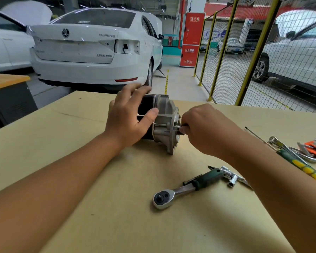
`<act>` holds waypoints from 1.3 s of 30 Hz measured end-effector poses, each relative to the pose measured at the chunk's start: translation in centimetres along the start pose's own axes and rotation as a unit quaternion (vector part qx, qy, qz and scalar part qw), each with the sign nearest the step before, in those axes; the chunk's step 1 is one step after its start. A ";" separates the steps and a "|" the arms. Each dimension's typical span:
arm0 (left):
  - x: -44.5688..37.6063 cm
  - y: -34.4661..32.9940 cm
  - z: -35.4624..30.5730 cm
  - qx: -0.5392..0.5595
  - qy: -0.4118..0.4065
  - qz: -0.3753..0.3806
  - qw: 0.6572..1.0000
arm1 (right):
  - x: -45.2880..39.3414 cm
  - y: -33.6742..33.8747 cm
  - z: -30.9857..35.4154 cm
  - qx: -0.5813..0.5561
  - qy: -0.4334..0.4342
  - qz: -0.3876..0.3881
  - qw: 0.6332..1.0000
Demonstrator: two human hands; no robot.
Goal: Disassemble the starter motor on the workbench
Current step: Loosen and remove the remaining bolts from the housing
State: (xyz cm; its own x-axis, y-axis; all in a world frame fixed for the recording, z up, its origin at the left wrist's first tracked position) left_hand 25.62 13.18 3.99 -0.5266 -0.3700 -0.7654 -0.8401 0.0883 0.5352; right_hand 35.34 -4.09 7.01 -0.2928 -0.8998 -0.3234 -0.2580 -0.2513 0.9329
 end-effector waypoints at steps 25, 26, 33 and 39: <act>0.3 -0.2 -2.4 -0.020 -0.152 0.017 0.988 | 0.1 1.1 -0.9 -0.088 -0.039 -0.011 0.995; 0.5 -0.4 -3.2 -0.014 -0.187 0.025 0.982 | 0.1 1.1 -0.9 -0.110 -0.035 -0.020 0.993; 1.3 -1.8 -5.9 -0.011 -0.220 0.045 0.975 | 0.2 1.3 -2.1 -0.291 -0.129 -0.014 0.948; 1.3 -2.1 -6.0 -0.021 -0.217 0.056 0.974 | 1.0 1.7 -2.9 -0.455 -0.203 -0.022 0.867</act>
State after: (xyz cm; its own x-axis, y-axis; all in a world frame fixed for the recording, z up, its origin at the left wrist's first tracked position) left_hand 27.53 6.96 4.05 -0.6272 0.0658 -0.7761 -0.7734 0.0650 0.6305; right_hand 37.29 -6.48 8.69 -0.6491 -0.7286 -0.2187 0.5015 -0.6261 0.5971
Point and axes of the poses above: each hand's wrist, its own x-axis away from the middle knuckle, its own y-axis out of the back of the hand, z = x × y, the point moved 4 cm from there along -x, towards the middle knuckle, and after that the axes turned 5 degrees about y, right-handed, at the moved point
